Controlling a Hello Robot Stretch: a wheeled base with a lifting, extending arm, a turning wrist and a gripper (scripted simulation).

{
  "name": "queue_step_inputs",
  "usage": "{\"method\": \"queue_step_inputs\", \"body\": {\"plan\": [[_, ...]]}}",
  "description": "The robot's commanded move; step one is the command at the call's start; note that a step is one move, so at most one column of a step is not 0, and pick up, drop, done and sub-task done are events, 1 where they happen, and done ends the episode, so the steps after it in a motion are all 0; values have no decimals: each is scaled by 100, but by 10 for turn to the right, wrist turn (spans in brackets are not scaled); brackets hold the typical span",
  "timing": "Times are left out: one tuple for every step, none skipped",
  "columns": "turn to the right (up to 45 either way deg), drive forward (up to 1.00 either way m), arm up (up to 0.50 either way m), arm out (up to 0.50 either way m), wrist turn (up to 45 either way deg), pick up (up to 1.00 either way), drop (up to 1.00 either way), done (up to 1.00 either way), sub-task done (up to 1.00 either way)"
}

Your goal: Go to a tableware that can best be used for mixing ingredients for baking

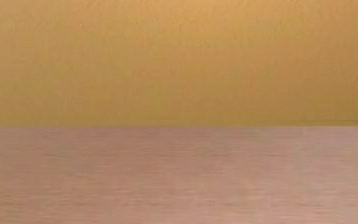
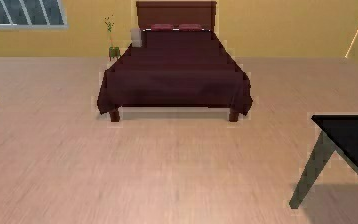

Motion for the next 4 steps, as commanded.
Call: {"method": "queue_step_inputs", "body": {"plan": [[0,10,0,0,0,0,0,0,0],[-450,0,0,0,0,0,0,0,0],[-420,0,0,0,0,0,0,0,0],[0,35,0,0,0,0,0,0,0]]}}
